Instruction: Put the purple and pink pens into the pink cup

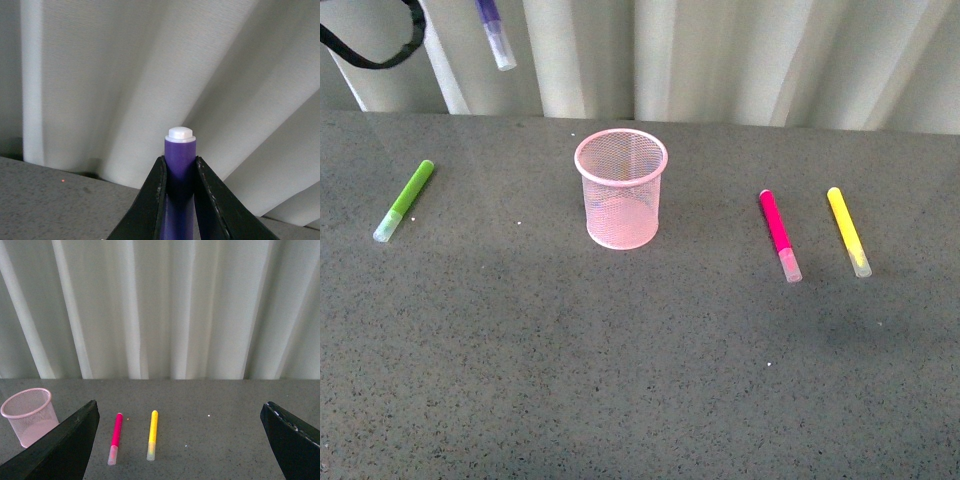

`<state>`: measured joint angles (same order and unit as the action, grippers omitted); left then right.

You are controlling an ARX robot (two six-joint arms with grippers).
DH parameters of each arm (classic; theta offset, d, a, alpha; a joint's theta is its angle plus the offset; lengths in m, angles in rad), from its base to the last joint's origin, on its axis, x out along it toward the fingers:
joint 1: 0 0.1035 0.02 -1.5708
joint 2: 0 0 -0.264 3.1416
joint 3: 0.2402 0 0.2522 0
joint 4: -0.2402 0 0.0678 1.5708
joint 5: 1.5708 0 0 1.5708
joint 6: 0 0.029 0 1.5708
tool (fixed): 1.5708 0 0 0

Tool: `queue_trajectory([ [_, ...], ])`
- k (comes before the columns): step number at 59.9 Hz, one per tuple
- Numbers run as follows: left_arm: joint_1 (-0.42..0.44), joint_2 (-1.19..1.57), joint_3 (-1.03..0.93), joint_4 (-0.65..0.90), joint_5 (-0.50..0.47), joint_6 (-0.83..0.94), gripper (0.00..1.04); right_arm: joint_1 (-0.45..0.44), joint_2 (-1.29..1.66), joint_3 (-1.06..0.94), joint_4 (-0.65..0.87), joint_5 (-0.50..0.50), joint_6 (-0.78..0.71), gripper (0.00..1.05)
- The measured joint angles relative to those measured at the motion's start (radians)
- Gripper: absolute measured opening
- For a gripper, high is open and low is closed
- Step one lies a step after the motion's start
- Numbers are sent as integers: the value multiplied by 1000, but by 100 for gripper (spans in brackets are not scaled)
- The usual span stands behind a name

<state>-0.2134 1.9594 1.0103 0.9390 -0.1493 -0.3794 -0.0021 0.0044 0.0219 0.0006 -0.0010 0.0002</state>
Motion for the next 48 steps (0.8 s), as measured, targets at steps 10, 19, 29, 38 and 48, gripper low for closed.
queue_trajectory([
  [10, -43, 66, -35, 157, -59, -55, 13, 0, 0, 0, 0, 0, 0, 98],
  [19, -78, 122, -80, 283, -127, -102, 13, 0, 0, 0, 0, 0, 0, 98],
  [29, -113, 176, -99, 361, -151, -136, 13, 0, 0, 0, 0, 0, 0, 98],
  [38, -151, 203, -100, 393, -175, -155, 13, 0, 0, 0, 0, 0, 0, 98],
  [48, -183, 247, -99, 411, -195, -181, 13, 0, 0, 0, 0, 0, 0, 98],
])
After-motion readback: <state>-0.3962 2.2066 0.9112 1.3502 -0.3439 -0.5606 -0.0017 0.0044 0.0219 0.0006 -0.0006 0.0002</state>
